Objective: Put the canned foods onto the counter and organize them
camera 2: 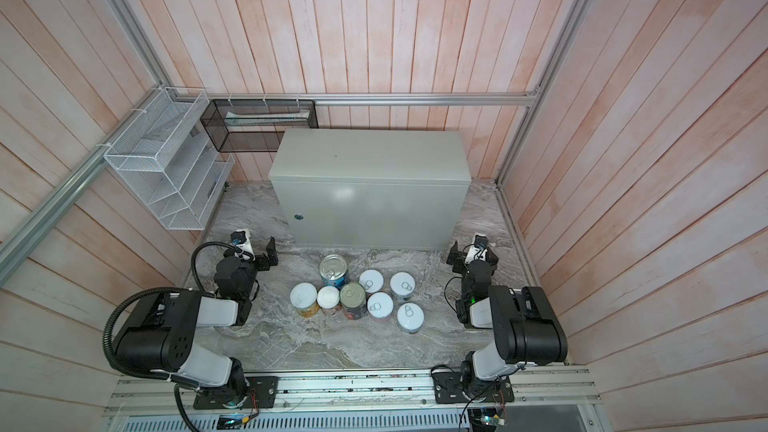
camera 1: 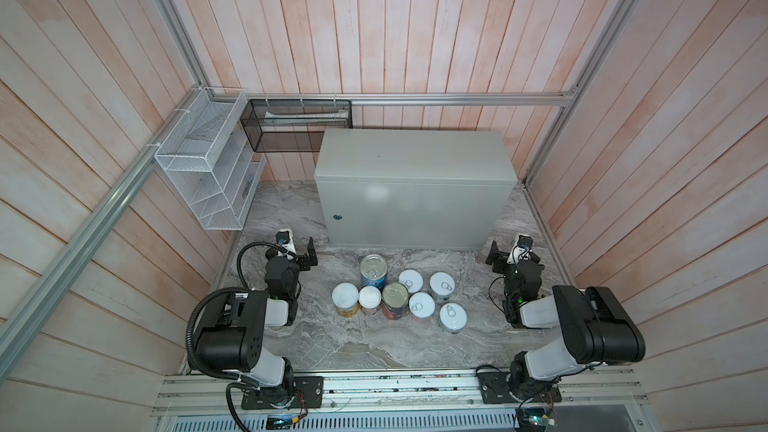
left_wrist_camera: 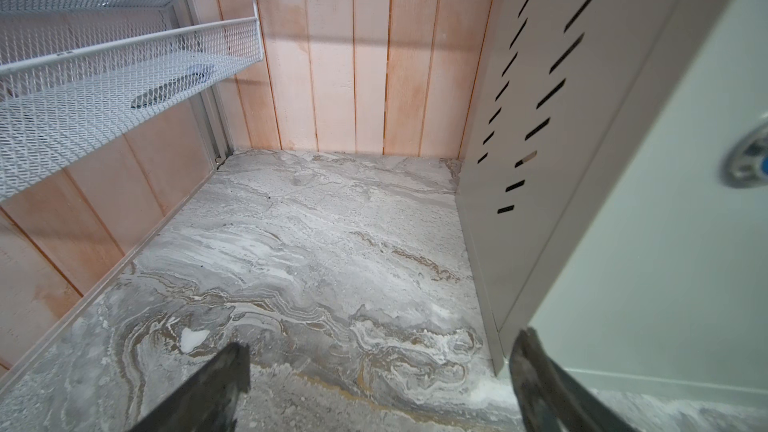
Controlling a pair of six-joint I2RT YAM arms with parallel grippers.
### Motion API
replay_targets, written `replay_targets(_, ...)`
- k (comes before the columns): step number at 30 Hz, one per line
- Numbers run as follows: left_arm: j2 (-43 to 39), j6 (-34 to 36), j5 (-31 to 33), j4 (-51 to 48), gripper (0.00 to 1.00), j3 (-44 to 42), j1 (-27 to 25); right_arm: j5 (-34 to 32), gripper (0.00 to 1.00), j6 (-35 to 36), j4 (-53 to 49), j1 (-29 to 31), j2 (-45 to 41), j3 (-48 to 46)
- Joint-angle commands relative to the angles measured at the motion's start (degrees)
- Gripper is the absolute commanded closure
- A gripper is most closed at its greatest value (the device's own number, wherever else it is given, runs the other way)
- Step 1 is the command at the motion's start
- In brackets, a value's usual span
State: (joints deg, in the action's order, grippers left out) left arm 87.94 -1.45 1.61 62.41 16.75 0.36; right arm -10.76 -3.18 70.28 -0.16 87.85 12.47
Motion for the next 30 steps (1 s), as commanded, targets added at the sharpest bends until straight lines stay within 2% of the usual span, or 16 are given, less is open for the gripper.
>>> replay_targets(1, 0.4, 1.0, -0.9, 1.0, 0.00, -0.1, 0.0, 0.3, 0.02, 0.4, 0.0, -0.3, -0.8, 0.9)
replay_targets(20, 0.3, 0.7, -2.4, 0.6, 0.00, 0.0, 0.9, 0.3, 0.03, 0.5, 0.1, -0.2, -0.8, 0.9)
replay_targets(22, -0.9, 0.0, 3.0, -0.9, 0.00, 0.6, -0.1, -0.2, 0.02, 0.9, 1.6, 0.0, -1.6, 0.3)
replay_targets(24, -4.7, -1.4, 9.2, -12.3, 0.00, 4.6, -1.3, -2.6, 0.02, 1.7, -0.6, 1.1, -4.7, 0.2)
replay_targets(25, -6.9, -4.1, 13.4, -20.7, 0.00, 7.5, -1.7, -4.0, 0.02, 1.9, -2.9, 1.7, -6.4, 0.8)
replay_targets(26, -8.1, -6.4, 16.1, -24.6, 0.00, 9.1, -1.8, -5.6, 0.02, 2.1, -5.0, 2.4, -7.7, 1.5)
replay_targets(30, -14.1, -11.6, 20.9, -29.1, 0.00, 8.1, -2.9, -12.8, 0.02, 2.3, -13.9, 6.2, -13.6, 5.0)
